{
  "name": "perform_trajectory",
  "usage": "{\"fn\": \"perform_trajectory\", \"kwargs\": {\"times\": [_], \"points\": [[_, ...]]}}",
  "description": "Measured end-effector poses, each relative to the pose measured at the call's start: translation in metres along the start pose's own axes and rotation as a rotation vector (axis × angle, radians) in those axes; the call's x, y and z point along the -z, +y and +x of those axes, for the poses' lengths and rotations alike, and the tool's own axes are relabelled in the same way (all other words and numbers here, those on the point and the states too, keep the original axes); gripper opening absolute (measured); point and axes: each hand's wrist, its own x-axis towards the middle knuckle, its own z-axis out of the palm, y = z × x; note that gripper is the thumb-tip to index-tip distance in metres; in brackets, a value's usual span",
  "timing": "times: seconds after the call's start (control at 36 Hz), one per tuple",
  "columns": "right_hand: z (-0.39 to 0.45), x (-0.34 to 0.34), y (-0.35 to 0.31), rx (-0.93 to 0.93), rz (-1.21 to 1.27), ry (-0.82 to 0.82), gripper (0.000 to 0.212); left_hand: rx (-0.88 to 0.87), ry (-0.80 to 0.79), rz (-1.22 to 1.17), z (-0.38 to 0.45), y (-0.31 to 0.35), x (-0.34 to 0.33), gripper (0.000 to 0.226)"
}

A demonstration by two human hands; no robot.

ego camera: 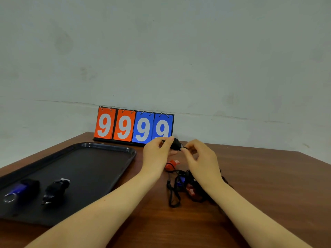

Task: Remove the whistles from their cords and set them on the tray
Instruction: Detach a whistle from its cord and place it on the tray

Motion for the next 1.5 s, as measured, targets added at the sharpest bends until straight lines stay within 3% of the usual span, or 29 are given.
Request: {"fn": "perform_trajectory", "kwargs": {"times": [0.08,0.25,0.42,0.53,0.69,0.94,1.08,1.19,1.39,1.5], "points": [[0.001,0.0,0.001,-0.049,0.108,-0.025,0.009,0.02,-0.021,0.013,0.001,-0.002,0.002,0.015],[0.001,-0.001,-0.001,-0.37,0.63,-0.118,0.008,0.037,-0.089,0.133,0.007,-0.001,0.007,0.027],[0.002,0.004,-0.006,-0.523,0.974,-0.199,0.013,0.034,-0.167,0.279,0.01,-0.004,0.009,0.034],[0.004,0.005,-0.005,-0.627,1.072,-0.243,0.024,0.046,-0.254,0.247,0.002,-0.002,0.003,0.027],[0.006,0.007,-0.01,-0.734,1.213,-0.205,0.017,0.183,-0.38,0.231,-0.001,0.001,0.001,0.03],[0.005,0.006,-0.009,-0.654,1.079,-0.245,0.023,0.308,-0.38,-0.065,-0.005,-0.002,0.002,0.028],[0.002,0.004,-0.011,-0.557,0.884,-0.26,0.015,0.369,-0.317,-0.051,-0.005,0.0,0.002,0.027],[0.001,0.003,-0.012,-0.563,0.875,-0.249,0.014,0.379,-0.305,-0.071,-0.004,-0.003,0.004,0.031],[0.007,0.009,-0.014,-0.584,0.873,-0.189,0.01,0.387,-0.362,-0.085,-0.003,0.0,0.008,0.034],[0.008,0.012,-0.016,-0.54,0.717,-0.194,0.012,0.378,-0.439,-0.112,-0.004,-0.001,0.006,0.039]]}}
